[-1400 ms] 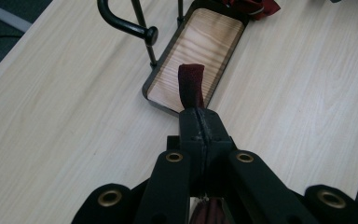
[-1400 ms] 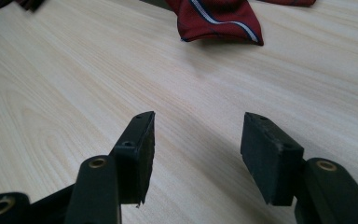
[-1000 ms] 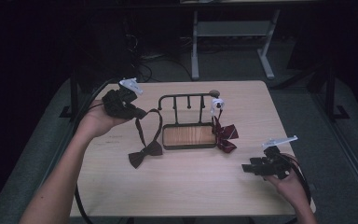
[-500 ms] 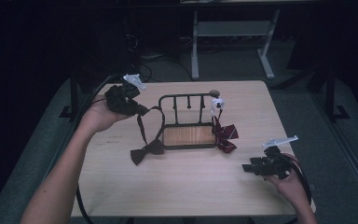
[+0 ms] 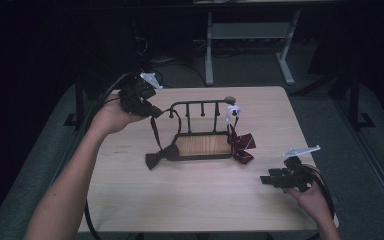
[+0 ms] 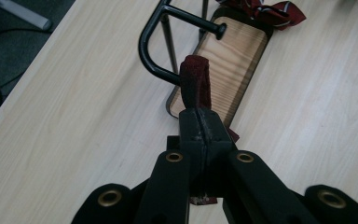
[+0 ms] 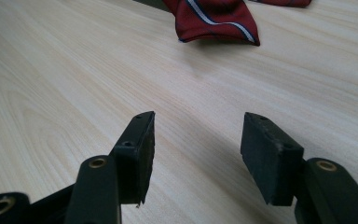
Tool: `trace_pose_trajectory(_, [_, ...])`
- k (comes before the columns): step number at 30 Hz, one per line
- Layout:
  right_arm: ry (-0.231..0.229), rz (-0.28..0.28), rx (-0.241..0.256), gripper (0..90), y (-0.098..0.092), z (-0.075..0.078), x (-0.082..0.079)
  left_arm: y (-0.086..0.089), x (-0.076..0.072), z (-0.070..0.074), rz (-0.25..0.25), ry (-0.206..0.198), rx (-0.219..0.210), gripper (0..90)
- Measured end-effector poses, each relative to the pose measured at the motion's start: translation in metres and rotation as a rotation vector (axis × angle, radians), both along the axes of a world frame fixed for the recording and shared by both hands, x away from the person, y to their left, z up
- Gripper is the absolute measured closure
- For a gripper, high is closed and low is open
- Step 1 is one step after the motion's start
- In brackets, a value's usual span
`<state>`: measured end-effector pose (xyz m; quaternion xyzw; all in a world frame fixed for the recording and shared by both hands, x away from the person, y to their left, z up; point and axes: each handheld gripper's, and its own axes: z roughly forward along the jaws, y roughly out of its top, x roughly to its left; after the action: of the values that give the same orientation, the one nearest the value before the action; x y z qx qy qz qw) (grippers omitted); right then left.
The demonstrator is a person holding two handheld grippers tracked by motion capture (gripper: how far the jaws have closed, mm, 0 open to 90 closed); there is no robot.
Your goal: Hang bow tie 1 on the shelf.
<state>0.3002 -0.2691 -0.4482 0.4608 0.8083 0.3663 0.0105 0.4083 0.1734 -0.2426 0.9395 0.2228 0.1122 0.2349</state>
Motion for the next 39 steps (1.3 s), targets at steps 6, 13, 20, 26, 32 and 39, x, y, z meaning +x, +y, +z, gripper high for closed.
trace_pose_trajectory(6, [-0.001, -0.002, 0.005, 44.5, -0.001, 0.0, 0.0, 0.002, 0.013, -0.003, 0.035, 0.017, 0.001, 89.5])
trace_pose_trajectory(13, [0.003, -0.003, 0.01, 44.5, -0.002, -0.001, 0.0, 0.007, 0.025, -0.007, 0.07, 0.035, -0.001, 89.4])
trace_pose_trajectory(20, [0.002, -0.001, 0.01, 44.5, -0.002, -0.001, 0.0, 0.006, 0.035, -0.011, 0.085, 0.051, 0.022, 89.1])
trace_pose_trajectory(26, [0.003, -0.001, 0.011, 44.5, -0.003, -0.001, 0.0, 0.003, 0.04, -0.017, 0.089, 0.059, 0.042, 88.6])
trace_pose_trajectory(32, [0.004, -0.005, 0.014, 44.5, -0.004, -0.001, 0.0, 0.003, 0.042, -0.019, 0.092, 0.063, 0.054, 85.9])
trace_pose_trajectory(39, [-0.003, -0.005, 0.013, 44.5, -0.005, 0.0, -0.001, 0.004, 0.037, -0.017, 0.092, 0.057, 0.069, 79.8])
